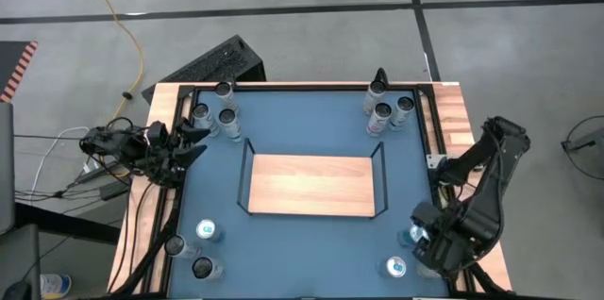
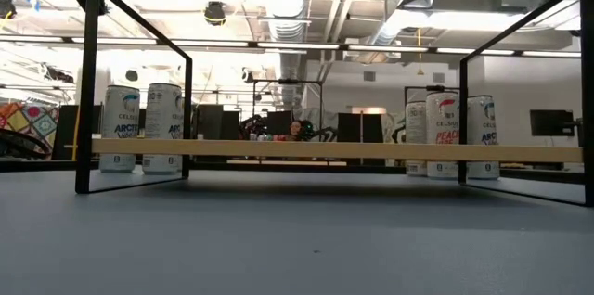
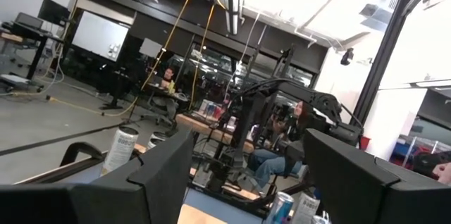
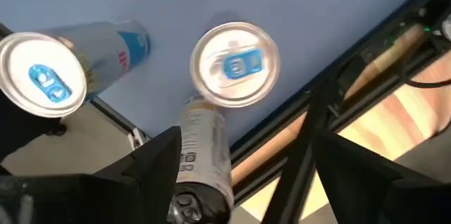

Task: Place canned beverage on shelf
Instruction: Put the top right blue soda can on the shelf

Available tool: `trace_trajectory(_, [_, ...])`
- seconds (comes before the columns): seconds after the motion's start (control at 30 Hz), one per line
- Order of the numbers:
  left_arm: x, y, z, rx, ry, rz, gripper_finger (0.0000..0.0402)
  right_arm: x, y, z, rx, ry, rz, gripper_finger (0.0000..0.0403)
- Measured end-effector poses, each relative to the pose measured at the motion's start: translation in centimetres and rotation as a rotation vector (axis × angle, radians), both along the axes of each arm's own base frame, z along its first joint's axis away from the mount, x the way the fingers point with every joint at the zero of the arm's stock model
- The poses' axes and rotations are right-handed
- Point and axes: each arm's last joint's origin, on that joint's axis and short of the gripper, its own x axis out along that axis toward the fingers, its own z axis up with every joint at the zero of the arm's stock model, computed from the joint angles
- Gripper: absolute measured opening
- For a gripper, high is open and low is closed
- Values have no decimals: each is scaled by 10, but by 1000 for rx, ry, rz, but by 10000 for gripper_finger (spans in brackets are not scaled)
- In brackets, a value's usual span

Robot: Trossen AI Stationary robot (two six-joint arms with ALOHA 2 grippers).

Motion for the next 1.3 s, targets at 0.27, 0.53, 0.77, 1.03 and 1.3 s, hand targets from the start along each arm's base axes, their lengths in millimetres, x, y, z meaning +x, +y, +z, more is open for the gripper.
trace_trajectory(0.27, [0,0,-1,9,12,4,256,20,0,-11,-97,-89,168,303])
trace_trajectory(0.53, [1,0,-2,13,27,6,256,25,-6,-11,-112,-62,330,303])
trace_trajectory(0.77, [2,-1,-4,18,46,4,256,22,-4,-11,-112,-51,405,303])
trace_trajectory(1.03, [2,-1,-4,17,46,4,256,18,-1,-11,-116,-52,477,303])
trace_trajectory(1.3, [2,-1,-4,11,45,0,256,34,-12,-11,-106,-63,501,303])
